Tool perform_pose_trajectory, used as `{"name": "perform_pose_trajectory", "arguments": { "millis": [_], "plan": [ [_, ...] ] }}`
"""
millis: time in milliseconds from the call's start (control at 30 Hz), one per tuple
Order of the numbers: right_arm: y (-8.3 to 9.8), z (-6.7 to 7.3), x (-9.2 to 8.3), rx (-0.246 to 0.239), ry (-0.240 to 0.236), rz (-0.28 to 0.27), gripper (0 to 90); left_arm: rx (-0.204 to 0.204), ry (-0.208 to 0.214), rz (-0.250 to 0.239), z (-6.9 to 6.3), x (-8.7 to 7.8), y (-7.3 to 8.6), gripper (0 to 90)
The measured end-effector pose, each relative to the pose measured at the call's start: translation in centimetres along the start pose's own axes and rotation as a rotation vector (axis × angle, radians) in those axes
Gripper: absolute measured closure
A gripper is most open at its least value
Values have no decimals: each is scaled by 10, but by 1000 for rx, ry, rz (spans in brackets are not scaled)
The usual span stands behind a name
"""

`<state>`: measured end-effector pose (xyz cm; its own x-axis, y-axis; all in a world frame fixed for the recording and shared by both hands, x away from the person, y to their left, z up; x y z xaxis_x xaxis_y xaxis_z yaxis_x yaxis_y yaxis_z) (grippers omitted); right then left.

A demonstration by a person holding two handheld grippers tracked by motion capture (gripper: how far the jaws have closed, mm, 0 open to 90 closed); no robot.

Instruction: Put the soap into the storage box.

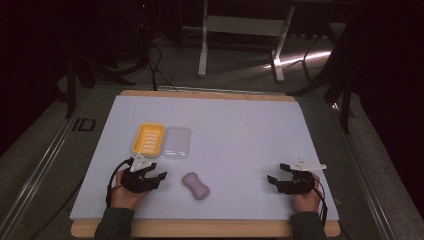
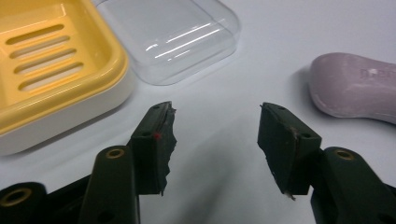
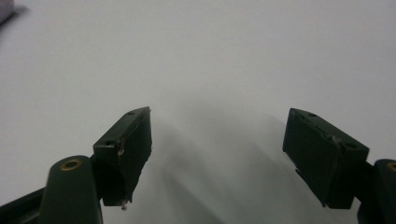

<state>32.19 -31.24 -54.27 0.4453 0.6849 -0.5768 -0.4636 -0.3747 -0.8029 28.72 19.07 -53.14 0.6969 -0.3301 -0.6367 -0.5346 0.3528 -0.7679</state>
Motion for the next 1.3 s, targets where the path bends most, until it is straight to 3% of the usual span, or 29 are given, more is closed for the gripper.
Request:
{"name": "perform_pose_trajectory", "arguments": {
  "millis": [167,267,367,700,767,967,1300],
  "plan": [
    [0,1,0,-11,-4,-9,234,29,5,-38,-3,-5,-1,535],
    [1,0,-2,-4,-10,-16,234,22,21,-43,-2,-8,-1,614],
    [1,0,-1,-7,-7,-13,233,22,29,-40,-3,-8,-1,627],
    [0,0,1,-4,11,7,233,53,75,-38,-5,-10,-2,893],
    [0,0,1,-3,15,6,232,69,90,-34,-8,-11,-4,900],
    [0,0,1,-2,14,5,224,58,122,-45,-11,-11,-5,900],
    [0,0,0,-6,11,-4,230,124,180,-51,-28,-15,-12,900]
  ]
}}
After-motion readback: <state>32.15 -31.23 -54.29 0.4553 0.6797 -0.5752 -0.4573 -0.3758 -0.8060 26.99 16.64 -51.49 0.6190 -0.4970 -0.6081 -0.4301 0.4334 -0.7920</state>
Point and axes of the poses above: each handheld gripper's, and its own axes: x roughly forward along the jaws, y roughly out of its underside, z roughly to its left, the point moved 1 cm from there along x, roughly forward along the jaws, and after that the axes turned 10 degrees about -y, right-handed, at the moved point
